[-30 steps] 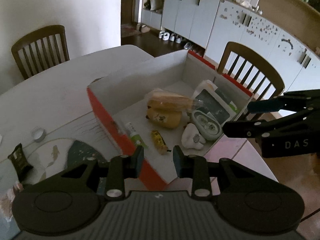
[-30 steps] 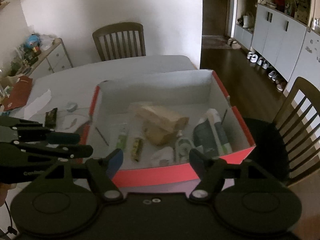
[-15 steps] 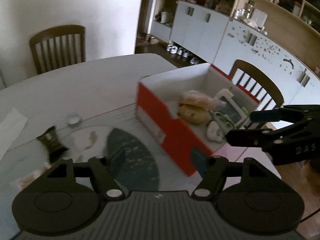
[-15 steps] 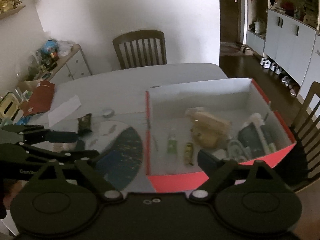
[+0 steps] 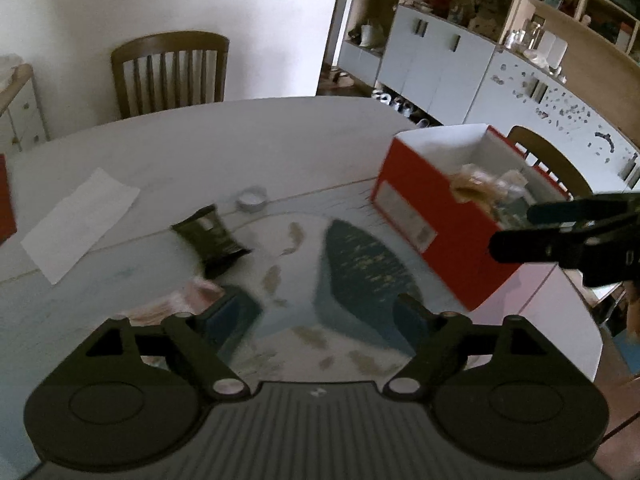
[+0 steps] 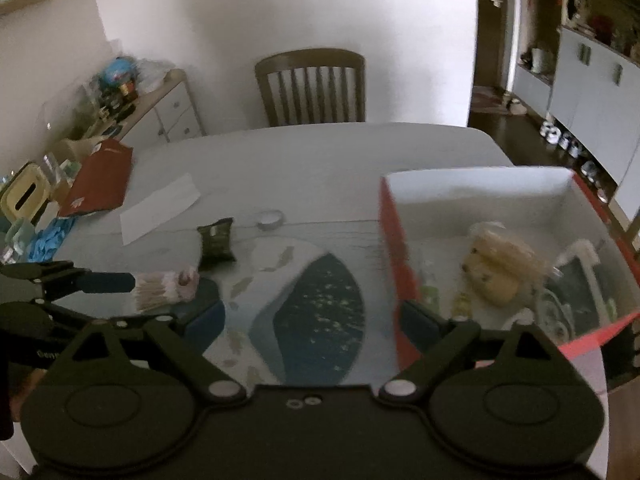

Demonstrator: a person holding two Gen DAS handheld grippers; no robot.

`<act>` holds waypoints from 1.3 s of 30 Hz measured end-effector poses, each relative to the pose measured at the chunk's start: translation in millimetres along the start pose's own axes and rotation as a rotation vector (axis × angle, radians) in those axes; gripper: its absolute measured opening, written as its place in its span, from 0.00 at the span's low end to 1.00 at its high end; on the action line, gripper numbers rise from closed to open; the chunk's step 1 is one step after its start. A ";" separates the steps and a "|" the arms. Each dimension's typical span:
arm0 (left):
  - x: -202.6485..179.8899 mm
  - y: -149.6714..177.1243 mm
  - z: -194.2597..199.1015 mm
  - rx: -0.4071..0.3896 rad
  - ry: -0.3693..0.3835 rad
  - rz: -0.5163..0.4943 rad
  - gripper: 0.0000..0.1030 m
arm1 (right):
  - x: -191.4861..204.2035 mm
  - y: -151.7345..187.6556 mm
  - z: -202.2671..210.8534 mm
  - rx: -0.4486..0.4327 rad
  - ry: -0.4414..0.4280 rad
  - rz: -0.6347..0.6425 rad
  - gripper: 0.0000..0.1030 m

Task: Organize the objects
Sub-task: 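Withdraw both tools from the shoebox toward the remaining table items, then grasp the cotton swab bag with the left gripper while the right grasps the dark snack bar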

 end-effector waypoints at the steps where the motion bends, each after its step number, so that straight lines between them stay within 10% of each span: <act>1: 5.0 4.2 0.1 0.002 0.006 -0.003 0.92 | 6.5 -0.3 -3.8 0.002 0.001 0.013 0.91; 22: 114.2 54.1 -37.3 0.033 -0.037 -0.067 1.00 | 81.6 -8.4 -106.8 0.093 0.013 0.109 0.91; 39: 122.6 65.8 -86.6 0.086 0.011 -0.232 1.00 | 111.0 -10.4 -190.2 0.188 0.011 0.118 0.88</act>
Point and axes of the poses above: each gripper's, at about its wrist camera, not at the fingertips, and z roughly against the way its jaws point, x to its left, y to its underside, the point moved 10 cm from there along -z, roughly the way its jaws point, and after that the axes turned 13 degrees about -z, right-handed, at the moved point
